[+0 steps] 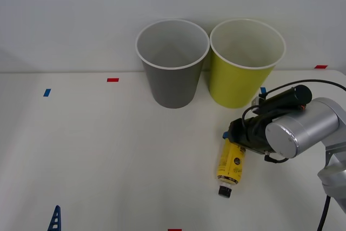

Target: Put cans in the gray bin and PET bottles in the light green bin.

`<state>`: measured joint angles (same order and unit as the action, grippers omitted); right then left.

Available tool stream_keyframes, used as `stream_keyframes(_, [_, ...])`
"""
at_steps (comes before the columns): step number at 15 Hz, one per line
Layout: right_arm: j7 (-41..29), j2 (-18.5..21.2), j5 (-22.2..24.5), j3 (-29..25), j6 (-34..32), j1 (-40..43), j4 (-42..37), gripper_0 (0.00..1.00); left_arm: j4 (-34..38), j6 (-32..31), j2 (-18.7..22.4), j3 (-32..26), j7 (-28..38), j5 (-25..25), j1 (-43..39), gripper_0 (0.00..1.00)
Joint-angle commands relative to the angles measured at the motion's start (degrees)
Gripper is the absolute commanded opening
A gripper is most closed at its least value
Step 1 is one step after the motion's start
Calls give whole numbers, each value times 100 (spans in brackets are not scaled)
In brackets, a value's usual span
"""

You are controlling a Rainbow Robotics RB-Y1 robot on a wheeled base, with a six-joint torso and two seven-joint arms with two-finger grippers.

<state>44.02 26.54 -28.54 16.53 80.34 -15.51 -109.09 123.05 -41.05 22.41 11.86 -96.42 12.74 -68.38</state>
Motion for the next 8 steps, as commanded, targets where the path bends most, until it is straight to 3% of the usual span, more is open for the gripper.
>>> stream_keyframes(1, [72,0,-12,-80,-1,144,-191,1,0,0,0,0,0,0,0,100])
stream_keyframes(3, [309,0,-20,-203,-45,346,-543,0,0,0,0,0,0,0,0,100])
stream_keyframes(8, [2172,-404,-56,-827,-370,777,-1070,0,0,0,0,0,0,0,0,100])
